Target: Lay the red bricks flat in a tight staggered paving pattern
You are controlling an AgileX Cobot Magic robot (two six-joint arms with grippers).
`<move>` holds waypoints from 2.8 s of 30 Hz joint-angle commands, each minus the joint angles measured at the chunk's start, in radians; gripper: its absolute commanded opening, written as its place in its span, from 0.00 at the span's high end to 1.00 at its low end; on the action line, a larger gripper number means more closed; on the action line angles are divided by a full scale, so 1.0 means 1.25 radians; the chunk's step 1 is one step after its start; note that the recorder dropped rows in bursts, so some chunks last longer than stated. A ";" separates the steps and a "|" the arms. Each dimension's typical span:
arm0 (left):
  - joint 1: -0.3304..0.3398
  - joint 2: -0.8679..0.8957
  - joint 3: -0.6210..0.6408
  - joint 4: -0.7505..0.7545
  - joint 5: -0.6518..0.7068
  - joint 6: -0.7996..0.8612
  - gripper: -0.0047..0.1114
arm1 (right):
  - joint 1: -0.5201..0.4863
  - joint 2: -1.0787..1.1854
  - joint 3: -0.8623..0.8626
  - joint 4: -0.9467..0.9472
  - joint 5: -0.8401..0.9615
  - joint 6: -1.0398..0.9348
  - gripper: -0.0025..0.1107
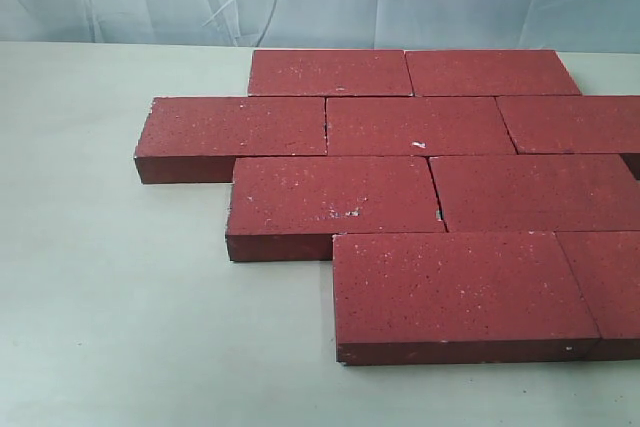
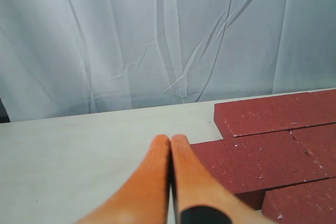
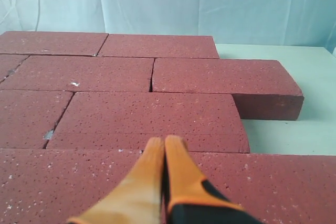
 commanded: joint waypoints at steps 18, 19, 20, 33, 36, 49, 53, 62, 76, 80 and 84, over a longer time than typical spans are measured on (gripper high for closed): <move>0.066 -0.069 0.029 0.006 0.131 0.000 0.96 | -0.005 -0.006 0.007 0.001 -0.007 -0.003 0.98; 0.084 -0.082 0.044 0.006 0.135 0.000 0.96 | -0.005 -0.006 0.007 0.001 -0.007 -0.003 0.98; 0.101 -0.095 0.062 0.006 0.137 0.000 0.96 | -0.005 -0.006 0.007 0.001 -0.007 -0.003 0.98; 0.156 -0.366 0.305 0.048 0.111 0.000 0.96 | -0.005 -0.006 0.007 0.001 -0.012 -0.003 0.98; 0.156 -0.445 0.347 0.062 0.096 0.002 0.96 | -0.005 -0.006 0.007 0.001 -0.012 -0.003 0.98; 0.156 -0.492 0.362 0.070 0.127 0.002 0.96 | -0.005 -0.006 0.007 0.001 -0.012 -0.003 0.98; 0.156 -0.492 0.362 0.070 0.127 0.000 0.96 | -0.005 -0.006 0.007 0.001 -0.012 -0.003 0.98; 0.156 -0.492 0.362 0.071 0.127 -0.037 0.96 | -0.005 -0.006 0.007 0.001 -0.008 -0.003 0.98; 0.156 -0.492 0.362 0.080 0.127 -0.054 0.96 | -0.005 -0.006 0.007 0.001 -0.008 -0.003 0.98; 0.156 -0.492 0.362 0.080 0.127 -0.054 0.96 | -0.005 -0.006 0.007 0.001 -0.008 -0.003 0.98; 0.156 -0.492 0.362 0.080 0.127 -0.054 0.96 | -0.005 -0.006 0.007 0.001 -0.012 -0.003 0.98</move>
